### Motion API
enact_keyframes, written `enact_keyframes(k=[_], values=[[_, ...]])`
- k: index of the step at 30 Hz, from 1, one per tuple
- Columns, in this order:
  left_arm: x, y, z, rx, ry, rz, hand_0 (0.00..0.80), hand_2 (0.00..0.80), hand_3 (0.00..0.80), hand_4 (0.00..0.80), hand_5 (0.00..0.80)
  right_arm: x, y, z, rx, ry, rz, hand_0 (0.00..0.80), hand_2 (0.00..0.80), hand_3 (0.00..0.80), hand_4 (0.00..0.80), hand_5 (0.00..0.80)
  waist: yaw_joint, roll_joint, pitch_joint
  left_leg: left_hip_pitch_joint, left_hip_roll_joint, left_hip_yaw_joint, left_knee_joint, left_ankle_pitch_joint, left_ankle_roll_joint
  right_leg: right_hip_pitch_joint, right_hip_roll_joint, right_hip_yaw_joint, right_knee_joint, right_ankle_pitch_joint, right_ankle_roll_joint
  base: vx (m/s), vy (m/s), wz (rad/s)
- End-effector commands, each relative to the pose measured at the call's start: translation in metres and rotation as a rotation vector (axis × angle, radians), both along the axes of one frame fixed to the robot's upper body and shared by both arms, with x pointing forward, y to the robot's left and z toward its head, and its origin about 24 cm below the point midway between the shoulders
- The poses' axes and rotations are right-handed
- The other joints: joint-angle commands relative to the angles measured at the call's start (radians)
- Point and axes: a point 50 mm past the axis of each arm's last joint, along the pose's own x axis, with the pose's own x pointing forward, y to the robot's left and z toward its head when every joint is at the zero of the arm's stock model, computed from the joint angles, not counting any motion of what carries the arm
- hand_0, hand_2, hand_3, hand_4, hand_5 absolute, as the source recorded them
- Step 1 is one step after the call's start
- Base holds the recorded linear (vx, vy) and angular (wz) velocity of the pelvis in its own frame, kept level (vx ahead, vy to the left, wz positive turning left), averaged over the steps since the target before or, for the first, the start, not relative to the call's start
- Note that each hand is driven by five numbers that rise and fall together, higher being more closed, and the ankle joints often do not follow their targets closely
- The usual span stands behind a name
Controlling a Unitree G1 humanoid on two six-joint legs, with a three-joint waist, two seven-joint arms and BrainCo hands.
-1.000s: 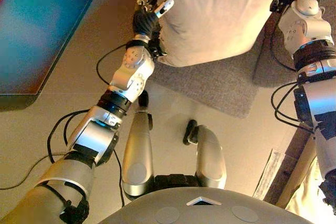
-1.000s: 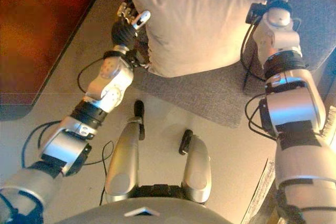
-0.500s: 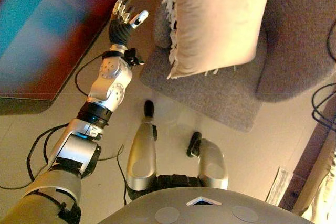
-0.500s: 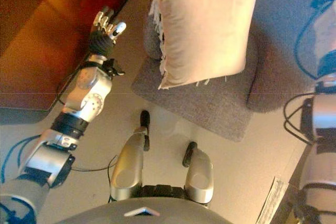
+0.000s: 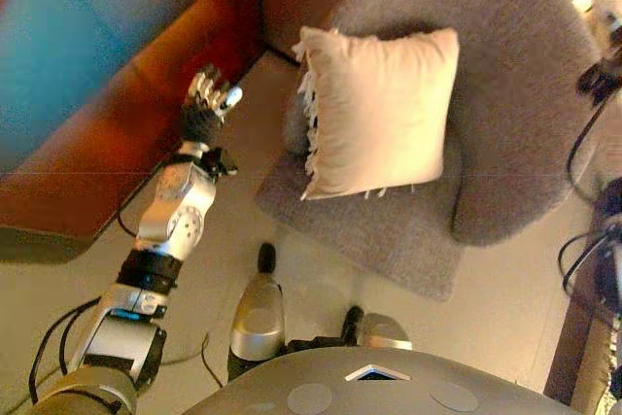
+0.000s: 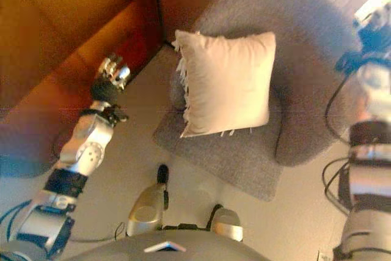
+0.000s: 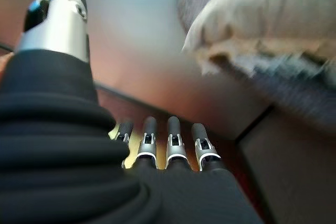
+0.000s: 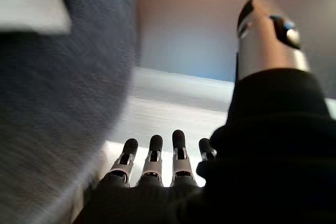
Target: Pick up the cushion and take it to the sofa
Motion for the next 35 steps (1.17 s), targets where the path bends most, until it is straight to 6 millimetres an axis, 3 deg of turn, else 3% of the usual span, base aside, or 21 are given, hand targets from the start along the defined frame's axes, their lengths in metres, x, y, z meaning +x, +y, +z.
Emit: enact_keyframes(k=[1, 3, 4, 8, 12, 16, 20, 26, 35], values=[[-0.012, -0.008, 0.0, -0.055, -0.053, -0.069, 0.0, 0.0, 0.0, 0.0, 0.0, -0.017, 0.024, -0.018, 0.008, -0.074, 0.186, 0.0, 0.0, 0.0, 0.0, 0.0, -0.019, 0.048, -0.065, 0.119, 0.082, 0.045, 0.066, -0.162, -0.051, -0.098, -0.045, 0.024, -0.11, 0.225, 0.047, 0.01, 0.06, -0.35], [-0.022, -0.005, -0.012, -0.071, -0.016, -0.081, 0.0, 0.0, 0.0, 0.0, 0.0, -0.035, 0.041, -0.048, 0.106, -0.048, 0.261, 0.0, 0.0, 0.0, 0.0, 0.0, -0.029, 0.054, -0.07, 0.14, 0.078, 0.058, 0.058, -0.163, -0.043, -0.093, -0.04, 0.038, -0.106, 0.221, 0.044, 0.002, 0.058, -0.19], [-0.023, -0.004, -0.013, -0.073, -0.011, -0.083, 0.0, 0.0, 0.0, 0.0, 0.0, -0.036, 0.042, -0.049, 0.113, -0.045, 0.263, 0.0, 0.0, 0.0, 0.0, 0.0, -0.029, 0.054, -0.072, 0.142, 0.077, 0.059, 0.057, -0.164, -0.043, -0.092, -0.04, 0.039, -0.106, 0.221, 0.044, -0.012, 0.047, -0.14], [-0.041, -0.006, -0.029, -0.069, 0.009, -0.122, 0.0, 0.0, 0.0, 0.0, 0.0, -0.065, 0.085, -0.103, 0.322, 0.046, 0.35, 0.0, 0.0, 0.0, 0.0, 0.0, -0.056, 0.065, -0.077, 0.171, 0.064, 0.079, 0.044, -0.172, -0.033, -0.085, -0.037, 0.05, -0.117, 0.224, 0.04, -0.038, 0.059, -0.19], [-0.049, 0.0, -0.038, 0.027, 0.02, -0.054, 0.0, 0.0, 0.0, 0.0, 0.0, -0.082, 0.109, -0.129, 0.431, 0.128, 0.415, 0.0, 0.0, 0.0, 0.0, 0.0, -0.077, 0.078, -0.073, 0.187, 0.052, 0.1, 0.027, -0.176, -0.029, -0.093, -0.043, 0.053, -0.137, 0.245, 0.048, -0.09, 0.084, -0.21], [-0.061, -0.004, -0.052, -0.077, 0.083, -0.068, 0.0, 0.0, 0.0, 0.0, 0.0, -0.096, 0.121, -0.145, 0.56, 0.175, 0.408, 0.0, 0.0, 0.0, 0.0, 0.0, -0.084, 0.086, -0.066, 0.188, 0.041, 0.103, 0.011, -0.174, -0.023, -0.099, -0.04, 0.059, -0.144, 0.252, 0.048, -0.081, 0.062, -0.17], [-0.073, -0.012, -0.062, -0.106, 0.1, -0.094, 0.0, 0.0, 0.0, 0.0, 0.0, -0.106, 0.128, -0.151, 0.659, 0.174, 0.43, 0.0, 0.0, 0.0, 0.0, 0.0, -0.094, 0.089, -0.062, 0.193, 0.041, 0.108, -0.007, -0.169, -0.018, -0.104, -0.033, 0.063, -0.147, 0.25, 0.044, -0.051, 0.036, -0.02], [-0.059, -0.024, -0.052, -0.091, 0.06, -0.158, 0.0, 0.0, 0.0, 0.0, 0.0, -0.089, 0.132, -0.139, 0.639, 0.135, 0.482, 0.0, 0.0, 0.0, 0.0, 0.0, -0.089, 0.089, -0.062, 0.184, 0.044, 0.103, -0.014, -0.163, -0.022, -0.105, -0.025, 0.057, -0.156, 0.247, 0.038, -0.023, 0.001, 0.0], [-0.063, -0.025, -0.056, -0.077, 0.098, -0.167, 0.0, 0.0, 0.0, 0.0, 0.0, -0.096, 0.135, -0.143, 0.616, 0.164, 0.481, 0.0, 0.0, 0.0, 0.0, 0.0, -0.089, 0.082, -0.074, 0.187, 0.049, 0.109, -0.015, -0.164, -0.025, -0.098, -0.022, 0.054, -0.167, 0.249, 0.038, 0.011, -0.023, 0.0]])
